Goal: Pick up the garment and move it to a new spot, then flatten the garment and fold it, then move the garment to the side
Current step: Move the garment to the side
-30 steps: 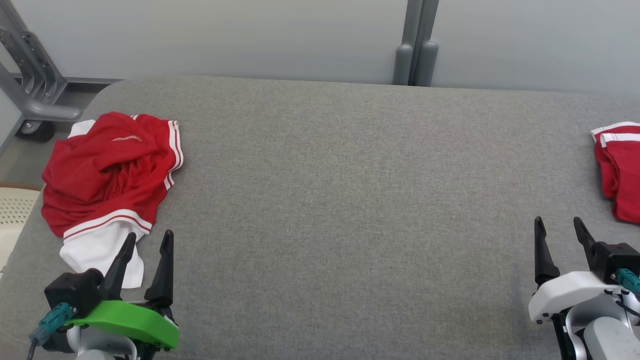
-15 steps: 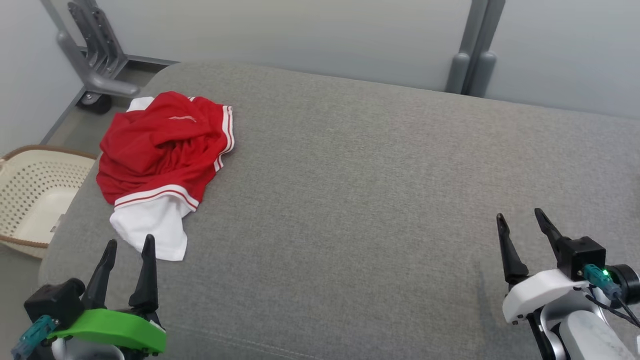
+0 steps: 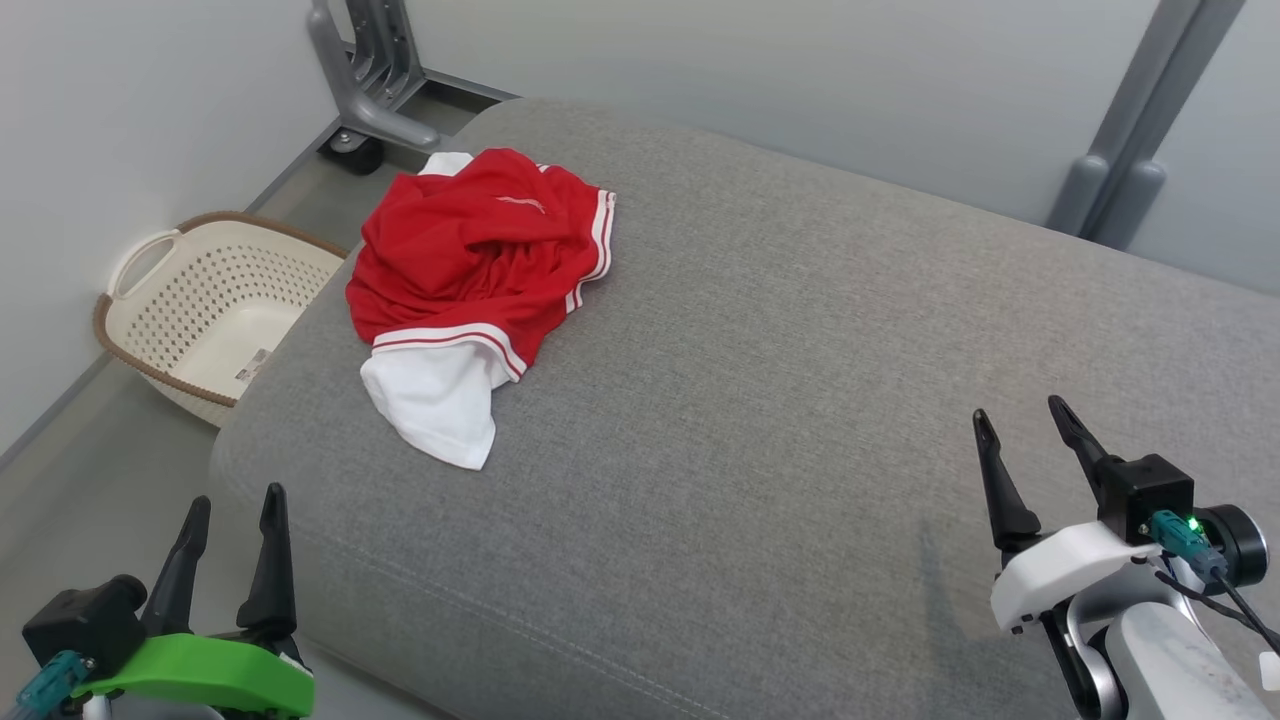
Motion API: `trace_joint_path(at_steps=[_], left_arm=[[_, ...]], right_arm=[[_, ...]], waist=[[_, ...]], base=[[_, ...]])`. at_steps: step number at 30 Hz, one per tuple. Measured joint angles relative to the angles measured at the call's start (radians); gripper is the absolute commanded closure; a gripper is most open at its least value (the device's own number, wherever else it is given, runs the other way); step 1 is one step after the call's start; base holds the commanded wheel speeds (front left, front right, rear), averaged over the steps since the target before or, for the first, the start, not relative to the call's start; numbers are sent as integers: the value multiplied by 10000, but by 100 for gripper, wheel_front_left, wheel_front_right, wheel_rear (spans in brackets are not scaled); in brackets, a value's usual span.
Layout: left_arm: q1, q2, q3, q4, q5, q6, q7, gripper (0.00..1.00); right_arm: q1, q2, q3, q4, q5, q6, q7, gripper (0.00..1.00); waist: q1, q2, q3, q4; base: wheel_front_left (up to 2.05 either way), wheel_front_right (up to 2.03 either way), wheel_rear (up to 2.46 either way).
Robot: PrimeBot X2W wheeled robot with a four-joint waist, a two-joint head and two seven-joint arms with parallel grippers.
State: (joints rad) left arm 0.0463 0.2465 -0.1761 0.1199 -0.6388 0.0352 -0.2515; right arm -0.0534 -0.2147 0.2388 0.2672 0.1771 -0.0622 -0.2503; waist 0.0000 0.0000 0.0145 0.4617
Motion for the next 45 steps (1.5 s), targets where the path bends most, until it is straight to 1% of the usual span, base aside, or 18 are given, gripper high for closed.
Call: trace_joint_path(at_steps=[4,7,11,15,21,24,27,29,31,34,36,38,40,45], left_arm=[[14,0,140,-2,0,-10,0,0],[49,0,150,-2,0,-94,0,0],[142,4,173,-4,0,-136,0,0],[172,36,431,-52,-50,-217,-2,0],[-7,96,527,-96,-527,-443,144,0],[-593,198,564,-178,-1114,-600,755,0],[-1433,502,556,-140,-1618,-792,1707,0],[-1984,752,591,4,-1894,-792,2445,0],[-2451,1057,621,128,-2213,-792,3210,0],[-3266,1411,734,412,-2625,-773,4242,0],[-3911,1480,905,640,-3085,-681,4828,0],[-4487,1461,1068,844,-3616,-598,5392,0],[-4971,1450,1181,1129,-4138,-420,5940,0],[-5900,1567,1415,1712,-4324,12,6780,0]], right_arm=[[1,27,27,12,-13,0,0,0],[2,23,21,29,-13,-6,2,0],[4,19,2,21,-17,-12,6,0],[2,13,19,-111,-44,-13,92,0],[-2,-107,-27,-393,-113,-27,265,0],[-17,-251,-38,-667,-182,-98,489,0],[-120,-504,-40,-861,-299,-90,708,0],[-269,-644,2,-1034,-422,-81,878,0],[-430,-761,23,-1202,-545,6,1030,0],[-643,-930,21,-1492,-600,10,1233,0],[-792,-1101,-4,-1691,-648,25,1388,0],[-999,-1258,-19,-1908,-709,119,1540,0],[-1279,-1381,-35,-2140,-777,134,1672,0],[-1978,-1534,0,-2778,-922,288,1985,0]], waist=[[0,0,-47,326],[0,0,-109,423],[0,0,-142,435],[0,0,-34,378],[0,0,262,332],[0,0,532,323],[0,0,864,324],[0,0,1107,323],[0,0,1357,317],[0,0,1748,292],[0,0,2017,263],[0,0,2288,224],[0,0,2557,176],[1,0,3239,-7]], base=[[0,0,0],[0,0,0],[0,0,0],[0,0,0],[0,0,0],[0,0,0],[0,0,0],[0,0,0],[0,0,0],[0,0,0],[0,0,0],[0,0,0],[0,0,0],[0,0,0]])
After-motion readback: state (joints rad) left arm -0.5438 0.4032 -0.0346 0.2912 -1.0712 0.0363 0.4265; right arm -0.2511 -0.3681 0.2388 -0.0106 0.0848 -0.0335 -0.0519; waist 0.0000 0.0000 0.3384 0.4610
